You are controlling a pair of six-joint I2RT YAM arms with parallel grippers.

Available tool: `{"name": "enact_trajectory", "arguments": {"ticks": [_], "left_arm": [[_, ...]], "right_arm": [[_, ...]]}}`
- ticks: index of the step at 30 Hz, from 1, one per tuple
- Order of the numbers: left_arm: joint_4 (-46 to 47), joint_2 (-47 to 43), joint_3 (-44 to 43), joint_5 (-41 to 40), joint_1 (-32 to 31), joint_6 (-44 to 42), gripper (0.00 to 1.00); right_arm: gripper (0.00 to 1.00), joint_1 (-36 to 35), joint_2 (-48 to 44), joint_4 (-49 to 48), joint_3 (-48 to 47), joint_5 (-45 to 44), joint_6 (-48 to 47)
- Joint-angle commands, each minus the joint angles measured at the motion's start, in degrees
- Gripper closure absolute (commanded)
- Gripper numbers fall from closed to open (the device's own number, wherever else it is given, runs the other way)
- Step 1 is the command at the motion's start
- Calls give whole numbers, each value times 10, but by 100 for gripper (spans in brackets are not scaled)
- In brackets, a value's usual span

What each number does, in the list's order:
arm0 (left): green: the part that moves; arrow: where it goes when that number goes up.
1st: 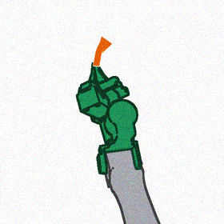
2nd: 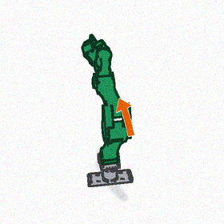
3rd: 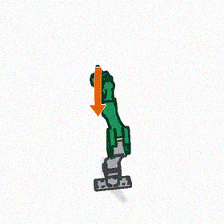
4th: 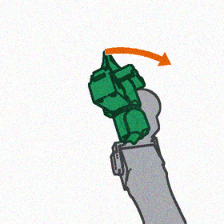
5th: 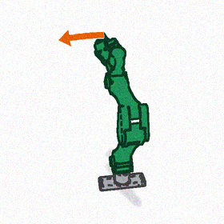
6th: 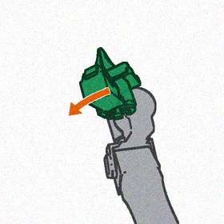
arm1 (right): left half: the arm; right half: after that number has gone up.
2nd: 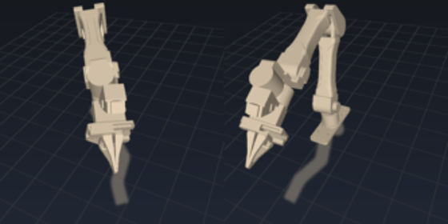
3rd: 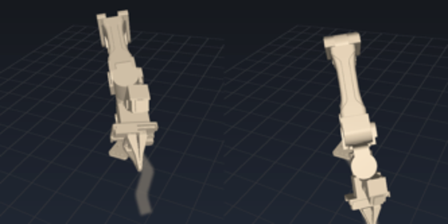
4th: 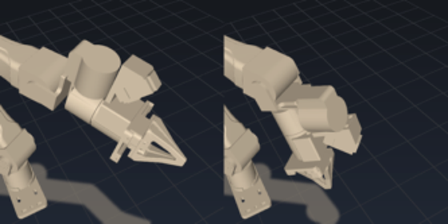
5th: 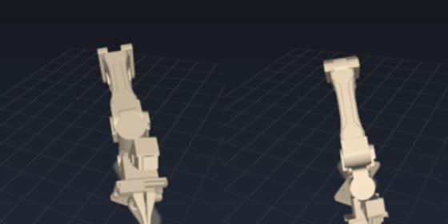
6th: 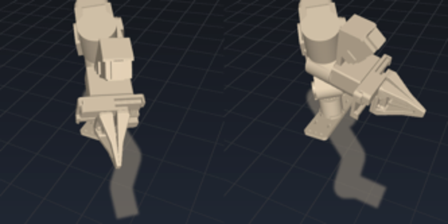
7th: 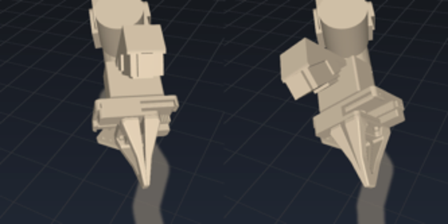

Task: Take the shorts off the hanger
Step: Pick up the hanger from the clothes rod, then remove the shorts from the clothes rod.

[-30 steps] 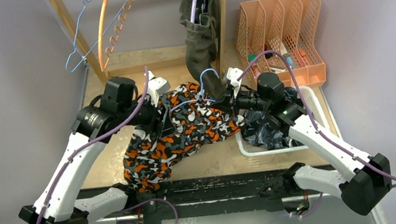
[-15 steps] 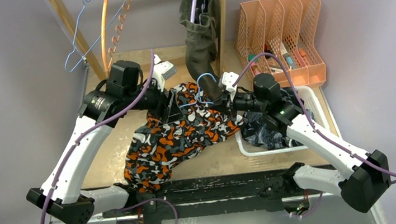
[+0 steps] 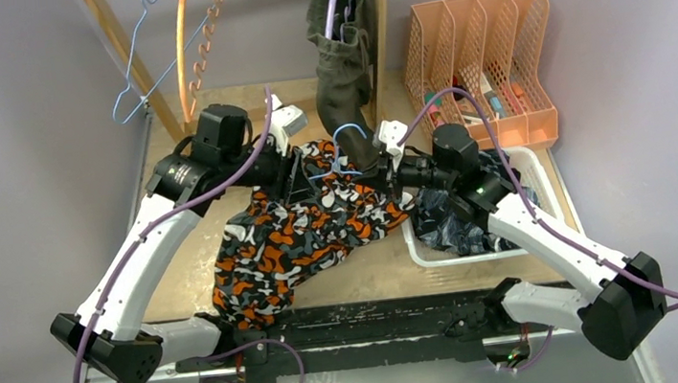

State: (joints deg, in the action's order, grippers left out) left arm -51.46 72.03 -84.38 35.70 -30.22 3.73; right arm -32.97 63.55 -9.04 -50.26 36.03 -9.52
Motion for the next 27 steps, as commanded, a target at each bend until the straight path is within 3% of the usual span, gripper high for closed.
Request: {"name": "enact_trajectory", "arguments": {"ticks": [1,4,5,7,10,12,15,20,27], "left_arm": [[12,-3,11,-9,-5,-14,72],[8,-5,13,-24,-6,-14,97],[8,-8,14,-29,-6,-14,100],[12,-17,14,-43,-6,-11,100],[28,-38,23,-67,-6,-2,100],[32,-48,27,-70,-6,-2,100],[21,-57,19,-75,-6,-8,100],[-3,-62,-22,-108,-6,-28,100],[-48,-39,-97,-101,-7,-58,100]], "right_arm": [[100,-3,-27,-72,-23,26,22],[100,-3,-29,-75,-19,19,25],[100,-3,-29,-73,-20,13,25],[100,-3,-31,-67,-21,-3,28],[83,-3,-31,-50,-31,-34,62],[67,-3,-33,-32,-38,-55,98],[56,-3,-41,13,-47,-130,184],[52,-3,-64,136,-91,-261,318],[50,-3,-83,224,-119,-296,423]]}}
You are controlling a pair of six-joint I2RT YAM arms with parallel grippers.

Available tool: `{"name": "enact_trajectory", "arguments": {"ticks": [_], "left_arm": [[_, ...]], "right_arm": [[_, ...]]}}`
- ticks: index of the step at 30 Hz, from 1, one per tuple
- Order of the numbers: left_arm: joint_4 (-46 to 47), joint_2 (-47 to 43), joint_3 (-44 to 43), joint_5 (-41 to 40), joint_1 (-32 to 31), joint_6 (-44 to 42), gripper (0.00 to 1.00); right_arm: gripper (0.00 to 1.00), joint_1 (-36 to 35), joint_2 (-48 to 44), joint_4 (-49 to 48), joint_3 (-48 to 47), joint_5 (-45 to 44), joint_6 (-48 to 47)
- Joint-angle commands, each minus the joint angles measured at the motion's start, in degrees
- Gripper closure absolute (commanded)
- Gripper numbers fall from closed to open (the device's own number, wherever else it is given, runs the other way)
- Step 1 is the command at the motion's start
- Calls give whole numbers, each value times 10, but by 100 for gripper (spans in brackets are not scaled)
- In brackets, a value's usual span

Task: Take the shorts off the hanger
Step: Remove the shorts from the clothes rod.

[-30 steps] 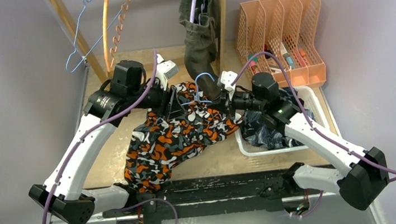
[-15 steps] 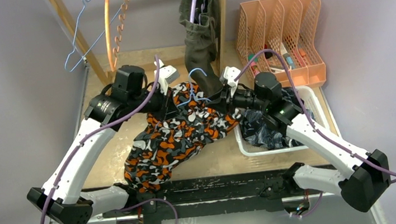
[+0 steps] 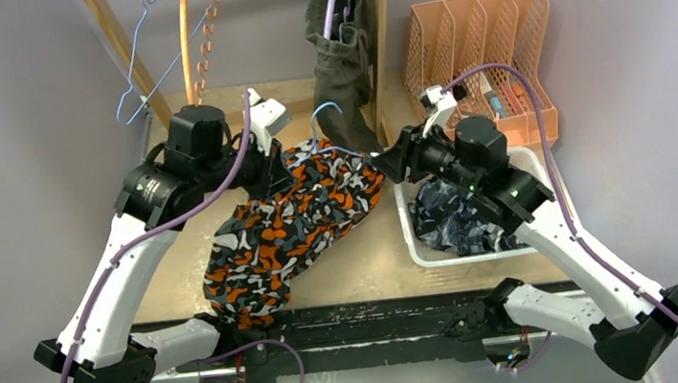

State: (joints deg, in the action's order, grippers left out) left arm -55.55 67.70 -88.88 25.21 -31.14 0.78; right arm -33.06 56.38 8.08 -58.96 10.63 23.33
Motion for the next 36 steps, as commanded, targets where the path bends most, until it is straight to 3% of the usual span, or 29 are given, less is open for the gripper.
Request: {"name": "enact_trajectory", "arguments": {"ticks": [1,7,9,11,14,17,21,28,36], "left_arm": [[-15,7,-55,7,2,-34,100],[-17,12,-57,30,1,-32,100],[-11,19,-59,44,1,-13,100],[2,22,-58,35,1,15,100],[41,23,-51,42,1,60,100],[56,-3,-16,11,1,72,100],[72,-36,26,-25,1,59,100],[70,-29,23,66,1,73,100],[25,-36,34,-2,1,78,100]], "right_arm": [[47,-2,-10,57,-37,-42,111],[43,-2,43,75,-87,4,173],[33,-5,71,94,-119,6,192],[35,-11,103,129,-156,5,194],[36,-32,148,218,-210,-47,219],[34,-57,141,259,-190,-149,238],[33,-59,109,210,-124,-161,207],[35,-59,154,173,-137,-174,227],[32,-59,111,34,-115,-115,235]]}}
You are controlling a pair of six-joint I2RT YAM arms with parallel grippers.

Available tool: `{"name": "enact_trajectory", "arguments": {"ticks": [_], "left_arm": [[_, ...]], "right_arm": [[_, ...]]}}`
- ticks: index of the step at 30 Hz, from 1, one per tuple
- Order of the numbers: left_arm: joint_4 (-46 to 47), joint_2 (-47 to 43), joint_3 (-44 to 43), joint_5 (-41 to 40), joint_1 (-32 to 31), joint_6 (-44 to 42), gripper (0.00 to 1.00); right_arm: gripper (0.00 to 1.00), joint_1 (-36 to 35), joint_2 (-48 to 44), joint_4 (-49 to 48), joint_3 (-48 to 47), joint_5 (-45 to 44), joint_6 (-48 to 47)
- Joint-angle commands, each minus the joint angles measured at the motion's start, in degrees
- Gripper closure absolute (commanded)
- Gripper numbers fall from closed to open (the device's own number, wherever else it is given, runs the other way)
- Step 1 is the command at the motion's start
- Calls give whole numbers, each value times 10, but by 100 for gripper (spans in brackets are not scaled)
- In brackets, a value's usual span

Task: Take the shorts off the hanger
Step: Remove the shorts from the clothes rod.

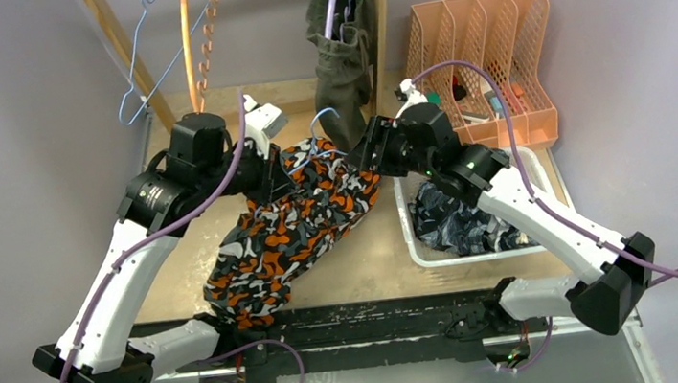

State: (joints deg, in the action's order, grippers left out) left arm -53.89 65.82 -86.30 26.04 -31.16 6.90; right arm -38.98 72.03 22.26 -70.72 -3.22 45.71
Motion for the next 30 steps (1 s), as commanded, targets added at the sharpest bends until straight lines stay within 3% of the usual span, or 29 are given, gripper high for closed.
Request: {"name": "enact_trajectory", "arguments": {"ticks": [1,3,7,11,13,16,19,23,30], "left_arm": [[13,-20,9,-5,1,22,100],[24,-22,6,11,1,31,100],[30,-29,-14,6,1,44,100],[18,-30,-16,6,1,46,100],[8,-31,-15,4,1,45,100],[5,-40,-9,10,1,46,100],[5,-47,-4,13,1,46,100],[-1,-51,-9,21,1,46,100],[-64,-30,-44,62,1,10,100]], "right_arm": [[31,0,-52,-130,23,53,17],[33,3,-47,-146,56,84,22],[43,1,-7,-39,21,-14,41],[55,1,-26,-32,38,-44,51],[77,1,-45,-38,50,-58,50],[71,1,-57,-28,54,-53,49],[79,1,-47,-5,41,-80,39],[100,1,-43,-2,45,-91,33],[100,1,-66,6,39,-135,47]]}}
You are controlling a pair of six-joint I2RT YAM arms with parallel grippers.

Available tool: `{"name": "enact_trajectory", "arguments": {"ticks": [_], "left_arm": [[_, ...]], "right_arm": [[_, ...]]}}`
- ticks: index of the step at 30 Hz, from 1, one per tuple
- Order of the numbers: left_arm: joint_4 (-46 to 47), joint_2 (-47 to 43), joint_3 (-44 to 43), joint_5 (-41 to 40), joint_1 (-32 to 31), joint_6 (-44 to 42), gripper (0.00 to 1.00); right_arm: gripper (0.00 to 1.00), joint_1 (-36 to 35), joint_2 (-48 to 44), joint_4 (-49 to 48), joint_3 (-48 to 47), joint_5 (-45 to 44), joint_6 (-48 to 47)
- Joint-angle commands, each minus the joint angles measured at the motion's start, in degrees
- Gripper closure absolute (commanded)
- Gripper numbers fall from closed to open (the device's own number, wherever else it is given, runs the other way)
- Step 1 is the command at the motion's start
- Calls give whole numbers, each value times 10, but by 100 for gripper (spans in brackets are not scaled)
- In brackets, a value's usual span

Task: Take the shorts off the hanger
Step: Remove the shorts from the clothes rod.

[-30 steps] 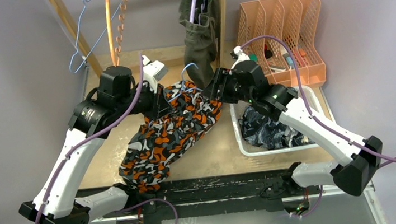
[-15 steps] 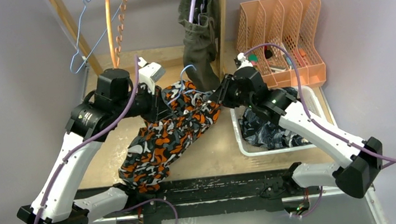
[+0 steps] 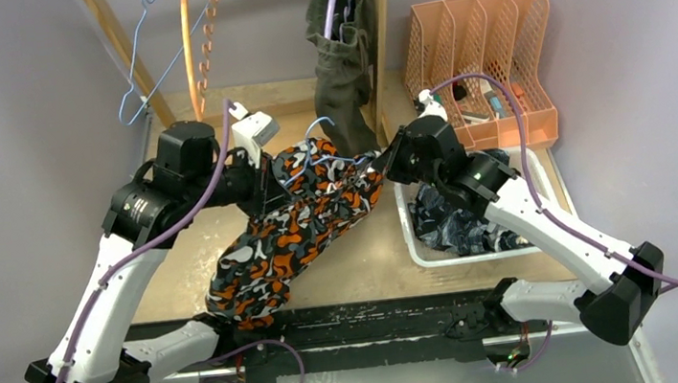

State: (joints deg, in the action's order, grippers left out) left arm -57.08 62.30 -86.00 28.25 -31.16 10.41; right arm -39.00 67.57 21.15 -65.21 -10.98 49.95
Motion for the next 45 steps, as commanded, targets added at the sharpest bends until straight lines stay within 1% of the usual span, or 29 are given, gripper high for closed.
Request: {"name": "enact_trajectory", "arguments": {"ticks": [1,4,6,9,14,16,18,20,22,24,26,27,31,36,37,38,41,42,44,45], "left_arm": [[-46,9,-54,43,2,-32,100],[-70,15,-61,60,1,-39,100],[-73,13,-55,60,1,-36,100],[-72,12,-47,57,1,-34,100],[-63,8,-50,53,1,-32,100],[-62,8,-54,49,1,-30,100],[-62,12,-60,39,1,-26,100],[-61,14,-63,33,1,-24,100],[-60,12,-61,22,1,-23,100],[-55,9,-60,19,1,-18,100],[-41,1,-52,22,1,-7,100],[-34,-2,-46,21,1,-3,100],[-22,-2,-36,8,1,2,100],[-20,9,-37,-26,1,2,100],[-16,9,-33,-25,1,4,100],[-13,10,-29,-23,1,4,100],[-5,12,-15,-16,1,3,100],[-4,14,-13,-11,1,2,100],[-6,21,-13,1,1,-2,100],[-7,25,-13,5,1,-4,100]], "right_arm": [[100,2,-23,27,-20,-75,4],[100,3,-18,62,-38,-137,0],[100,7,-12,80,-50,-151,-7],[100,20,-12,74,-50,-138,-15],[100,33,-2,62,-22,-104,-19],[100,59,10,32,-5,-58,-62],[100,101,29,41,-17,-1,-77],[100,105,24,-2,-11,42,-79],[100,106,12,-63,17,94,-75],[100,105,17,-67,27,110,-73],[100,106,38,-42,20,121,-80],[100,105,44,-52,22,125,-88],[100,102,43,-112,54,242,-102],[100,93,-12,-156,119,230,-78],[97,93,-20,-155,130,226,-75],[92,94,-26,-148,134,225,-74],[69,93,-27,-99,128,234,-73],[64,93,-27,-81,120,232,-74],[62,93,-37,-83,111,211,-83],[61,94,-46,-88,112,219,-84]]}}
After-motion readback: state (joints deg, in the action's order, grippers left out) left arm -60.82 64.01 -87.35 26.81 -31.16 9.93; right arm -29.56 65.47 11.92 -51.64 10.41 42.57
